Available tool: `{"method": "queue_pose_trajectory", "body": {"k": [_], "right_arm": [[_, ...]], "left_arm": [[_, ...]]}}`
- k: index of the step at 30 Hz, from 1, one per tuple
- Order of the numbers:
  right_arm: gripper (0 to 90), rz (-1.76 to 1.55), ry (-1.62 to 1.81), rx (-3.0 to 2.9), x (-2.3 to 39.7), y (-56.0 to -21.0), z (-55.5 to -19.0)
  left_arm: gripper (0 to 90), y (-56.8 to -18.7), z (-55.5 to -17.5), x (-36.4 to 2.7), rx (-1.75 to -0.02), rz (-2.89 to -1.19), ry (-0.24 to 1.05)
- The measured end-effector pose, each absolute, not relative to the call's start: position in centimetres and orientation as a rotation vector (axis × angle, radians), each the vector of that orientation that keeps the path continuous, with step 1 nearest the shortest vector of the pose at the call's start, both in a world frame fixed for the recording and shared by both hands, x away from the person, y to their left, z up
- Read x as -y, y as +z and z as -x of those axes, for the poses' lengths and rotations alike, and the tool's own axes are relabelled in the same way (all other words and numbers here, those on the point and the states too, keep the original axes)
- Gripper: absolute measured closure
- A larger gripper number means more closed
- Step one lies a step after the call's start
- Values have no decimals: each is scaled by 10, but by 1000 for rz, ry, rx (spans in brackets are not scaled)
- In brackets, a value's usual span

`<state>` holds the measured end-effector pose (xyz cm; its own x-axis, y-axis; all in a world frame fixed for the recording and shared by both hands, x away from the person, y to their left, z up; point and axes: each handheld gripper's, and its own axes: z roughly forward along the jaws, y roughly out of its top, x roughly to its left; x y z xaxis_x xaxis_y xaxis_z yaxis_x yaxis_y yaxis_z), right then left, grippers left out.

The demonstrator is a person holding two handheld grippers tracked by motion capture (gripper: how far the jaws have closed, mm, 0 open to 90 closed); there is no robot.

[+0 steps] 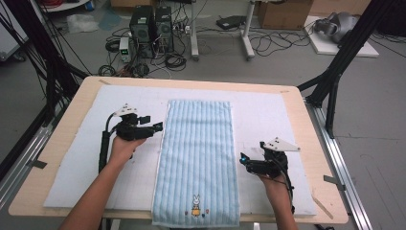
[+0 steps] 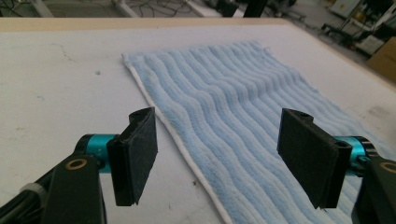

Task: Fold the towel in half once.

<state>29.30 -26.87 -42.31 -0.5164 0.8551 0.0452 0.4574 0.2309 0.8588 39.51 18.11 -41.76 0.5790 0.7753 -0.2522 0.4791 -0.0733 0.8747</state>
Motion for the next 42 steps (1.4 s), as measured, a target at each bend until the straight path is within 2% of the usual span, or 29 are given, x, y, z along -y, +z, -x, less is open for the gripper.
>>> {"method": "queue_pose_trajectory", "body": {"k": [2,7,10,13,16,22,26,30,31,33,37,40,42], "right_arm": [[111,-1211,1210,-2076,268,-424,-293],[111,-1223,1213,-2072,269,-424,-293],[111,-1231,1202,-2079,269,-425,-294],[111,-1241,1201,-2084,268,-426,-295],[111,-1244,1199,-2086,267,-427,-297],[112,-1259,1207,-2092,262,-427,-305],[112,-1265,1178,-2126,255,-425,-325],[115,-1294,1165,-2142,246,-420,-355],[134,-1296,1158,-2157,243,-419,-363],[261,-1293,1156,-2196,239,-419,-378],[439,-1313,1105,-2231,230,-424,-405],[539,-1332,1077,-2232,224,-431,-417],[555,-1367,1027,-2250,221,-438,-423]], "left_arm": [[322,-420,-403,-175,-1065,-1731,343],[455,-434,-418,-165,-1124,-1756,353],[451,-443,-426,-160,-1160,-1792,363],[431,-448,-429,-152,-1120,-1846,392],[461,-451,-432,-145,-1121,-1897,405],[639,-451,-432,-140,-1115,-1958,449],[822,-451,-432,-140,-1097,-1965,429],[863,-451,-432,-140,-1088,-1970,423],[864,-451,-433,-141,-1089,-1961,421],[865,-451,-433,-142,-1101,-1952,405],[865,-451,-434,-143,-1110,-1937,391],[868,-451,-434,-144,-1116,-1932,384],[868,-451,-434,-144,-1117,-1926,378]]}}
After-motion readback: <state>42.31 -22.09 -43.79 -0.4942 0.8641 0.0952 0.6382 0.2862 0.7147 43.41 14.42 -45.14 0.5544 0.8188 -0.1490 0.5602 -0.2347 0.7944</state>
